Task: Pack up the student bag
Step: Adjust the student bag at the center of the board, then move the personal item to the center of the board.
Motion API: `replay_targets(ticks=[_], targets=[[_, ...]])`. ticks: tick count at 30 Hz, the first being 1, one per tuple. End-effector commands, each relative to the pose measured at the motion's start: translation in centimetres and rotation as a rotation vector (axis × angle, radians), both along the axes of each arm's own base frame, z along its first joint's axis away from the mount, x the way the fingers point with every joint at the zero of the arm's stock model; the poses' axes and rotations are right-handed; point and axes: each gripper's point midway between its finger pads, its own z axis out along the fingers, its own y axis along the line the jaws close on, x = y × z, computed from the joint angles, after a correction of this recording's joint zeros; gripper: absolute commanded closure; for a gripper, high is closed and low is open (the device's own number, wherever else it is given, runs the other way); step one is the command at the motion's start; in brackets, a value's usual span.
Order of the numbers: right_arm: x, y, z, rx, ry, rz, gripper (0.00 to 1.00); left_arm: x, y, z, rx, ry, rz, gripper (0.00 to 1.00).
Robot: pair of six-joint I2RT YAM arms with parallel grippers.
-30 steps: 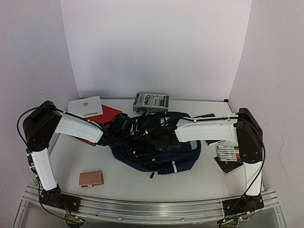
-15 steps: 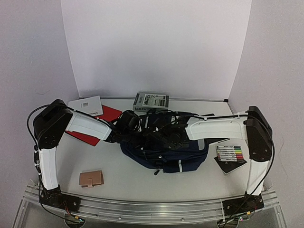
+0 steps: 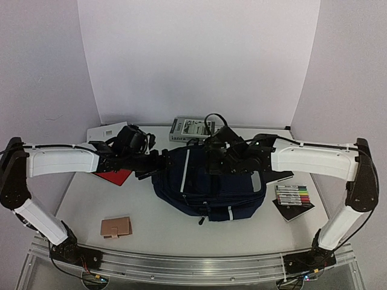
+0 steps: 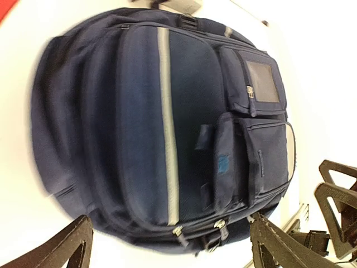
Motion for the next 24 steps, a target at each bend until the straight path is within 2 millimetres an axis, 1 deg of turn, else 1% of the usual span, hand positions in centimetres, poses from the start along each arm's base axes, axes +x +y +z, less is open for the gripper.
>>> replay_targets(ticks=[1, 4, 5, 7, 8, 12, 14, 15, 17, 21, 24], targets=[[-2.8, 6.5, 0.8, 0.24, 0.065, 0.258, 0.25, -2.2, 7.5, -3.6, 0.157, 0.141, 0.127, 0.01], [-5.1, 10.8, -0.3, 0.358, 0.142, 0.381, 0.27, -3.0, 11.2, -4.8, 0.157, 0.223, 0.231, 0.0], [-5.9, 12.1, -0.5, 0.393, 0.163, 0.42, 0.28, -3.6, 12.2, -5.2, 0.155, 0.246, 0.264, 0.0], [-7.1, 14.6, -1.5, 0.435, 0.205, 0.475, 0.29, -4.5, 14.0, -5.7, 0.159, 0.277, 0.329, 0.0], [-7.8, 15.8, -2.0, 0.455, 0.223, 0.502, 0.31, -5.2, 15.0, -6.4, 0.172, 0.304, 0.367, 0.0], [-9.7, 19.9, -4.2, 0.511, 0.297, 0.587, 0.34, -7.4, 19.0, -8.9, 0.244, 0.401, 0.499, 0.0], [-10.4, 21.4, -4.8, 0.521, 0.315, 0.614, 0.36, -8.7, 20.4, -10.0, 0.271, 0.462, 0.557, 0.0], [-10.6, 21.9, -5.3, 0.521, 0.326, 0.622, 0.37, -9.2, 21.3, -10.3, 0.295, 0.477, 0.596, 0.0], [-10.8, 22.6, -6.0, 0.518, 0.336, 0.629, 0.37, -10.2, 22.4, -10.7, 0.319, 0.505, 0.655, 0.0], [-10.6, 22.9, -6.6, 0.51, 0.331, 0.621, 0.38, -11.9, 24.4, -11.0, 0.373, 0.542, 0.754, 0.0], [-10.4, 22.9, -6.8, 0.504, 0.326, 0.614, 0.38, -12.7, 24.7, -10.9, 0.383, 0.566, 0.759, 0.0]])
